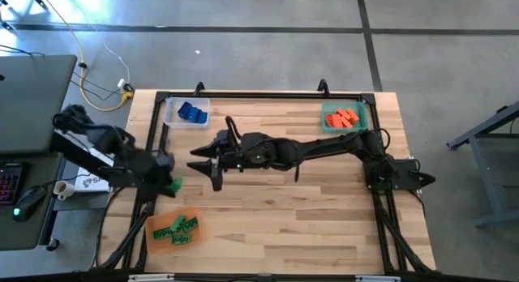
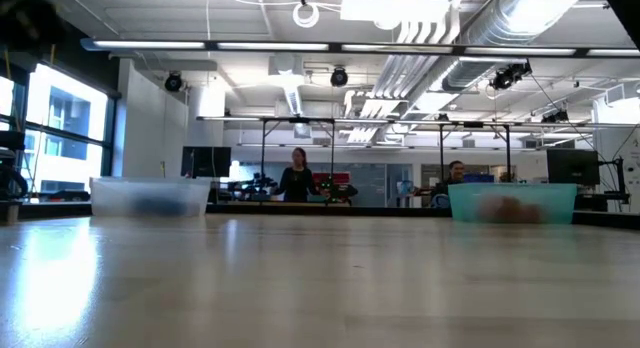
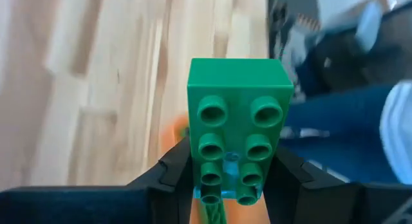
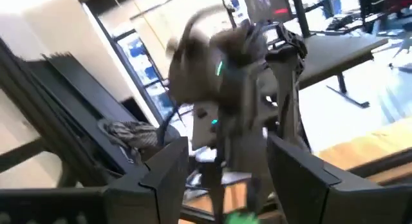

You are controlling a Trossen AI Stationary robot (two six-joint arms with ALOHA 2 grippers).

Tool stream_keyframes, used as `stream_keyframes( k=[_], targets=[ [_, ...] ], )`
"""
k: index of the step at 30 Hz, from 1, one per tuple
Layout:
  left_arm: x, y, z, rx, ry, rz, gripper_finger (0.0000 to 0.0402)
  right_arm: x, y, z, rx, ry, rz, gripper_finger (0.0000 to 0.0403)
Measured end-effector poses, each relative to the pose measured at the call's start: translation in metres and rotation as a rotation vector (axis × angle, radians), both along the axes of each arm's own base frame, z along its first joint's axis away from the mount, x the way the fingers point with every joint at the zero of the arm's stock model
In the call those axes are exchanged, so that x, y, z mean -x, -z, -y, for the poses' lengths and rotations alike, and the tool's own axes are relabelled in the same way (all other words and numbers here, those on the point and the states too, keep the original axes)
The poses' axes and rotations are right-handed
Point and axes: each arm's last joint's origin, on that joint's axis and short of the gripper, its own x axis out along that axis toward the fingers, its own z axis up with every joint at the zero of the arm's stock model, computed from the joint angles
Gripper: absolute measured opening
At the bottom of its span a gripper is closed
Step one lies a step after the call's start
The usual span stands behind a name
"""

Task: Sort & place blocks by color
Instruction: Put the green game piece into the orange bin, then return to Home Position

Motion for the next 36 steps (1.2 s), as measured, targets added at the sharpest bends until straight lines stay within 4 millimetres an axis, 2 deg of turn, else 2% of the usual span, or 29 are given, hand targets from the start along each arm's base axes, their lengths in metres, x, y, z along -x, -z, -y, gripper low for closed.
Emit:
stream_keyframes(
  k=[3,6,17,22,30,36],
  targets=[
    [-0.001,0.025,0.012,0.030,0.045,-0.059,0.0109,0.008,-0.013,0.003,0.015,0.012,0.018,0.0196],
    [-0.003,0.040,0.023,0.072,0.087,-0.060,0.0109,0.015,-0.024,0.007,0.022,0.034,0.018,0.0197],
    [-0.001,0.083,0.052,0.125,0.167,-0.132,0.0109,0.022,-0.029,0.018,0.037,0.092,-0.038,0.0197],
    [-0.004,0.104,0.063,0.109,0.161,-0.188,0.0128,0.022,-0.028,0.019,0.038,0.098,-0.043,0.0197],
    [-0.008,0.109,0.071,0.169,0.141,-0.269,0.0187,0.025,-0.029,0.019,0.042,0.093,-0.065,0.0197],
    [-0.012,0.103,0.075,0.218,0.183,-0.196,0.0233,0.052,-0.056,0.021,0.081,0.089,-0.100,0.0197]
  ],
)
